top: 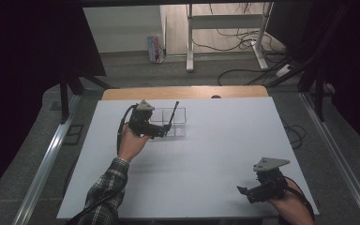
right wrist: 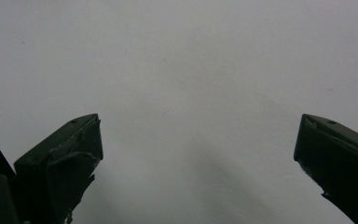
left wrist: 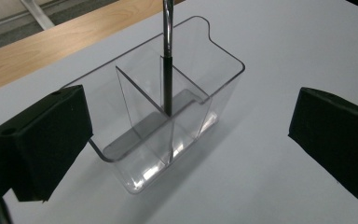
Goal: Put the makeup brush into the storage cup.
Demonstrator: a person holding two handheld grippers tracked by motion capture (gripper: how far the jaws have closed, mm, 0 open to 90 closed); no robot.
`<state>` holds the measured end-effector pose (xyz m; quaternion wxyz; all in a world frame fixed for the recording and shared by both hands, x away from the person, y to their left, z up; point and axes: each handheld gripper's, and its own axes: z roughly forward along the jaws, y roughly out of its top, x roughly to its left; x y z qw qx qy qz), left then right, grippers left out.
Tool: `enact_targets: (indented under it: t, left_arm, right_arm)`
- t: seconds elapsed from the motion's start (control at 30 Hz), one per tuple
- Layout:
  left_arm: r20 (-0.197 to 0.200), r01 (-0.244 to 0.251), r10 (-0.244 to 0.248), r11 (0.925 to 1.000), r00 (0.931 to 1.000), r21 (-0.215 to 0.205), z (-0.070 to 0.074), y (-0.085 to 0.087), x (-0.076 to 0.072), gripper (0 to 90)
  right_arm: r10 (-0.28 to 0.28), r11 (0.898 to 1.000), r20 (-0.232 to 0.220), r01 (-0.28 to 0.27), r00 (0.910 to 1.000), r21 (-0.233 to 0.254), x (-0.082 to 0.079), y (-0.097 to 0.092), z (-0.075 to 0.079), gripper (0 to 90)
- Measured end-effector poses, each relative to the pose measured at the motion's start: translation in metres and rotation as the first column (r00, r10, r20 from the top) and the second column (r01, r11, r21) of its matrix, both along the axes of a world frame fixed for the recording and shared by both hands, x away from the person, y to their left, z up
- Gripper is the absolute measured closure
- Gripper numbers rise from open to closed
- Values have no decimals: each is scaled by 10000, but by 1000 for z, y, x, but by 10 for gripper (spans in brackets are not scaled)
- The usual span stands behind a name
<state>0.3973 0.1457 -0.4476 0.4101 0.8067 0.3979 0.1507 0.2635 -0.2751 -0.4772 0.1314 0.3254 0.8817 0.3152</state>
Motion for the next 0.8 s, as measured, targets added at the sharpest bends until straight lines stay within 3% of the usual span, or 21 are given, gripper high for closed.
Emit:
enact_targets:
  t: [0.8]
  left_arm:
    - [-29,297,-297,9993,9996,-227,-9,2,-30,0]
  right_arm:
    - [-87,10000,-6,87,10000,-8,0,0,0,8]
